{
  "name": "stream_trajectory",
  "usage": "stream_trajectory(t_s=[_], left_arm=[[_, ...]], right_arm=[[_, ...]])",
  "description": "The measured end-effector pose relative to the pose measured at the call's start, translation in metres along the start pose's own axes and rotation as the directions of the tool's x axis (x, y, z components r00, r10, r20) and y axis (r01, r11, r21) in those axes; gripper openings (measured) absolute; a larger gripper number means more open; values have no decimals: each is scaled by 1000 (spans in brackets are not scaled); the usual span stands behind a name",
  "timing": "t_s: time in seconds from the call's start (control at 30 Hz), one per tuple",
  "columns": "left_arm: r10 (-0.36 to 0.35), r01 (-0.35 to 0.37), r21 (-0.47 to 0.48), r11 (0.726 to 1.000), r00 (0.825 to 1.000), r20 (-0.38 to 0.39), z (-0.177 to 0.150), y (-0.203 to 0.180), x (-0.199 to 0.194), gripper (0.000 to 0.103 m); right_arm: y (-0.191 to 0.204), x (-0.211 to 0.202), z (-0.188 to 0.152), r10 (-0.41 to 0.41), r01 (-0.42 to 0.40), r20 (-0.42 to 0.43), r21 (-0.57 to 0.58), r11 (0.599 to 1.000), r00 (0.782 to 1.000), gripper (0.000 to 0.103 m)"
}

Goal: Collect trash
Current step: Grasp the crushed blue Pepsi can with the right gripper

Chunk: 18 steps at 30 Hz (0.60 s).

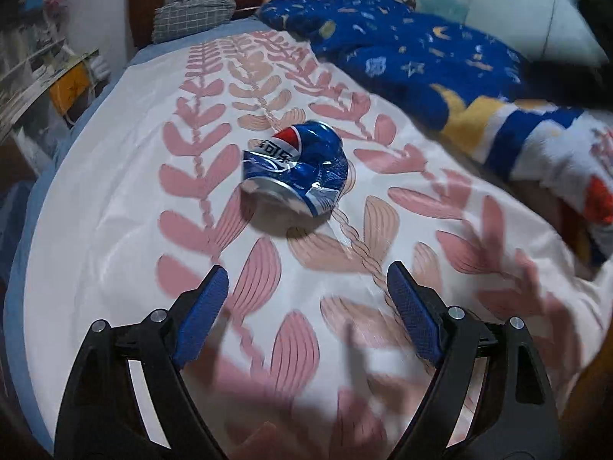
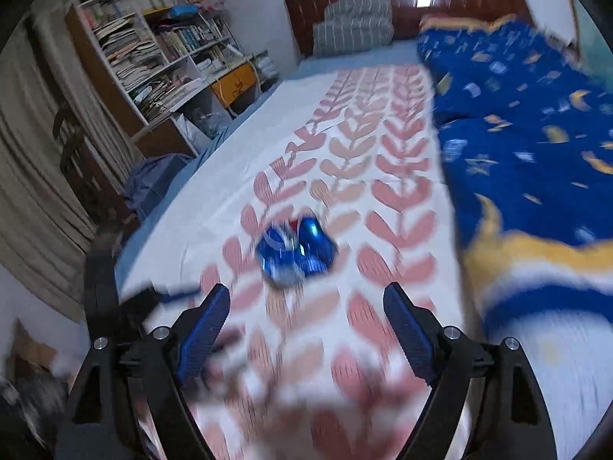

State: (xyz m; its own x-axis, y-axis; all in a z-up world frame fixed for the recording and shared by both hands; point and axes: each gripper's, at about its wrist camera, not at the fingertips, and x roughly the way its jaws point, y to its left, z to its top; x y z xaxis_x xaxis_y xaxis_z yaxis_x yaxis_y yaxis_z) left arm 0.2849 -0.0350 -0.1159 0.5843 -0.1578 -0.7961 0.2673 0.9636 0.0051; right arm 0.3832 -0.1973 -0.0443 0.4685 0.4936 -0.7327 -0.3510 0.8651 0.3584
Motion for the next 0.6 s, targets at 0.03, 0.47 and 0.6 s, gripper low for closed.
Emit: stream_trajectory(t_s=[0.03,0.47,0.6], left_arm=[[-11,11,-4,1000,1000,5,4,0,7,85],[-83,83,-60,995,997,1,28,2,46,85],[-89,90,-35,995,996,8,27,0,52,85]], right_arm=[[-9,26,24,38,-37,-33,39,999,999,82],[-37,180,48,190,-130,-290,214,968,938,81],[-39,202,43,200,-122,-348,235,964,916,81]])
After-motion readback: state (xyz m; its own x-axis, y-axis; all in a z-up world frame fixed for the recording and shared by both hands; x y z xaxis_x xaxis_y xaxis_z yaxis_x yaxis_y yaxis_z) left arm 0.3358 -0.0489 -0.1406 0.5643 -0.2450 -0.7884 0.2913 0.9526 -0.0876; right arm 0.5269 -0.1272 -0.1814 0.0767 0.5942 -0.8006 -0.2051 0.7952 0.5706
